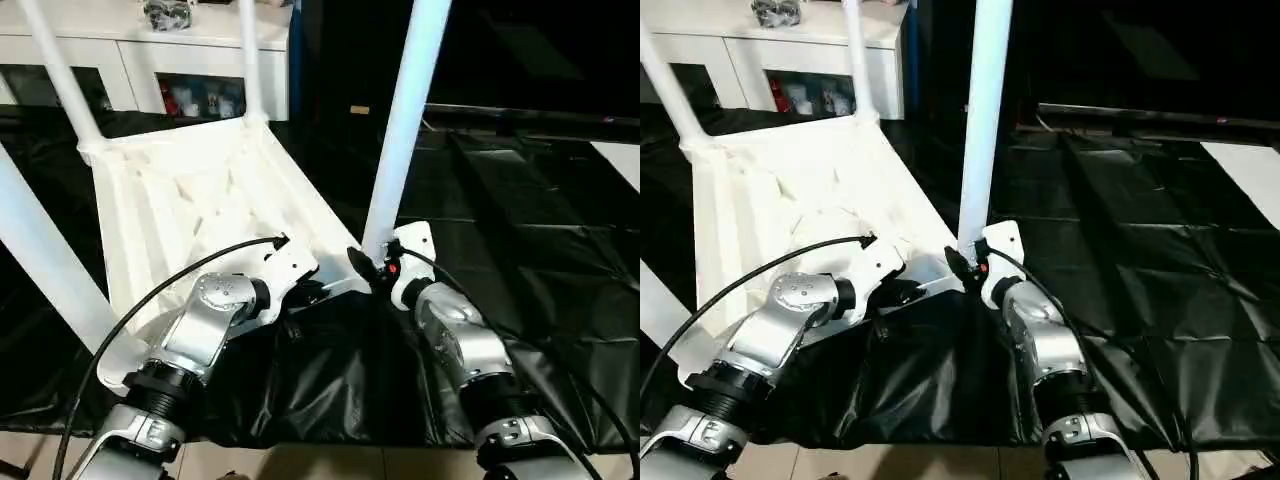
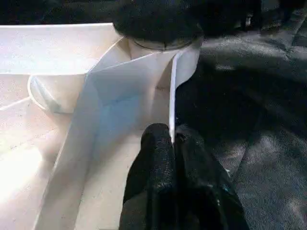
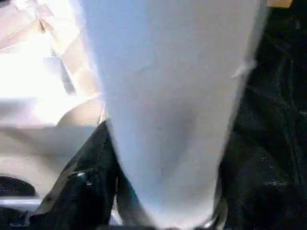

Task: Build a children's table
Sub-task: Rotate leg to tighten

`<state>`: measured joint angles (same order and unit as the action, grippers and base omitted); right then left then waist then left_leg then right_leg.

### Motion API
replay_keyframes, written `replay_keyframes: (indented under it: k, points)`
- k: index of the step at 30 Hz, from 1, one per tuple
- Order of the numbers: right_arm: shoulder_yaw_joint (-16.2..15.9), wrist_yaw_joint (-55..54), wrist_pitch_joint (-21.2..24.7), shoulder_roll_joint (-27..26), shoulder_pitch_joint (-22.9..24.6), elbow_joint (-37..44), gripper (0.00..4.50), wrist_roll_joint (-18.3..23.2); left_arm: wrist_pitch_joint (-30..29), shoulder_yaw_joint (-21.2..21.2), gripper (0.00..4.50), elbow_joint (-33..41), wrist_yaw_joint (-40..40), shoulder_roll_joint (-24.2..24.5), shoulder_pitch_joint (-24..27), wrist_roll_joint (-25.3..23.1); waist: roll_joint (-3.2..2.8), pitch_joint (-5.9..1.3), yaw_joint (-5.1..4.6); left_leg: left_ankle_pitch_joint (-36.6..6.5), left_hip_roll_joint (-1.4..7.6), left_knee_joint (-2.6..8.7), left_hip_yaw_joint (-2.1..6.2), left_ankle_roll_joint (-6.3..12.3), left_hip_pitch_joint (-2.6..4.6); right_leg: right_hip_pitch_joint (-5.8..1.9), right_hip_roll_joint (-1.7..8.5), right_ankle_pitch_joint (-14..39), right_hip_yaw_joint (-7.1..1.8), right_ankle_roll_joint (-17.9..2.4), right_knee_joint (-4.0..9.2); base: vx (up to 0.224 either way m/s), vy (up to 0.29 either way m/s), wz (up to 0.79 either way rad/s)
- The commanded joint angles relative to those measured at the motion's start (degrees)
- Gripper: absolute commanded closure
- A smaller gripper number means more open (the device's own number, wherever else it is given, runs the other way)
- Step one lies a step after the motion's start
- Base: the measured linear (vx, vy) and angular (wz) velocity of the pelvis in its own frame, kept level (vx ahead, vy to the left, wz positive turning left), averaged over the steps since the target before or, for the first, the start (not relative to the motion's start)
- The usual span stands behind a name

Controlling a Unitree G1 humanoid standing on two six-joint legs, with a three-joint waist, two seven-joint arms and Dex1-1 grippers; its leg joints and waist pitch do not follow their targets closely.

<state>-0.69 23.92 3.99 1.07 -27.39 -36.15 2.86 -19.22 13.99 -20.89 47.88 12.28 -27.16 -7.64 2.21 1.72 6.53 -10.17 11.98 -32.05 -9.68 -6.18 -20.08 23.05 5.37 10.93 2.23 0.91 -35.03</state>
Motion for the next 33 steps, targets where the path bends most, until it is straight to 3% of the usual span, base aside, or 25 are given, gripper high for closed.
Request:
replay_keyframes:
  k: [1,3,6,11,13,15,24,33]
  points:
    - [-6.7,6.3,1.3,-4.9,0.3,-0.5,1.11,0.5,1.6,2.3,4.50,2.0,-0.8,-4.5,-0.9,2.9,0.39,-2.50,0.19,-13.4,0.46,3.89,-0.26,1.06,-0.38,-2.20,2.00,14.4,-1.47,-7.9,4.55,0.000,0.000,0.00]
    - [-7.9,9.6,-0.1,-2.4,1.0,0.7,0.88,0.1,3.0,2.1,4.50,2.7,1.9,-2.5,-0.3,3.6,0.45,-2.48,0.20,-14.0,0.45,3.94,-0.24,1.26,-0.37,-2.27,2.03,15.2,-1.42,-7.8,4.66,0.000,0.000,0.00]
    - [-8.8,13.2,-1.0,0.0,1.4,1.5,0.88,0.2,3.1,1.9,4.50,3.5,4.9,-0.9,0.3,4.9,0.38,-2.53,0.22,-13.8,0.52,3.88,-0.22,1.49,-0.45,-2.39,2.05,14.2,-1.43,-8.1,4.56,0.000,0.000,0.00]
    - [-10.3,29.0,-3.0,7.7,2.0,4.2,0.88,2.1,5.7,1.2,4.50,4.1,14.5,4.5,1.0,7.8,0.45,-2.57,0.28,-12.0,0.58,3.55,-0.46,3.55,-0.46,-2.47,1.90,9.6,-1.46,-10.1,4.14,0.000,0.000,0.00]
    - [-10.4,31.9,-2.6,8.9,2.1,5.0,0.88,2.8,6.0,1.1,4.50,3.8,15.8,5.3,0.9,8.0,0.23,-2.69,0.70,-11.4,0.70,3.32,-0.61,3.99,0.14,-2.19,1.83,7.9,-1.47,-11.5,3.96,0.000,0.000,0.00]
    - [-10.8,38.1,-1.0,11.2,2.3,6.8,0.88,4.6,5.9,1.1,4.50,3.8,19.0,6.9,0.7,8.7,0.30,-2.62,1.13,-10.5,0.71,3.36,-0.52,4.49,-0.22,-2.59,1.73,5.5,-1.40,-12.3,3.51,0.000,0.000,0.00]
    - [-16.0,54.7,1.9,18.3,5.3,14.0,1.02,7.5,7.2,1.3,4.50,3.1,27.0,12.4,0.6,9.7,0.78,-2.49,2.25,-12.0,0.97,3.33,-0.70,3.73,-0.05,-2.45,1.93,8.0,-1.39,-12.4,3.61,0.000,0.000,0.00]
    - [-17.6,56.4,2.4,19.7,5.9,15.3,1.57,6.8,8.8,0.5,4.50,0.3,28.2,14.6,-0.6,10.1,1.09,-2.43,2.53,-12.8,0.99,3.49,-0.62,2.16,0.07,-2.30,2.06,10.2,-1.44,-11.5,3.65,0.000,0.000,0.00]
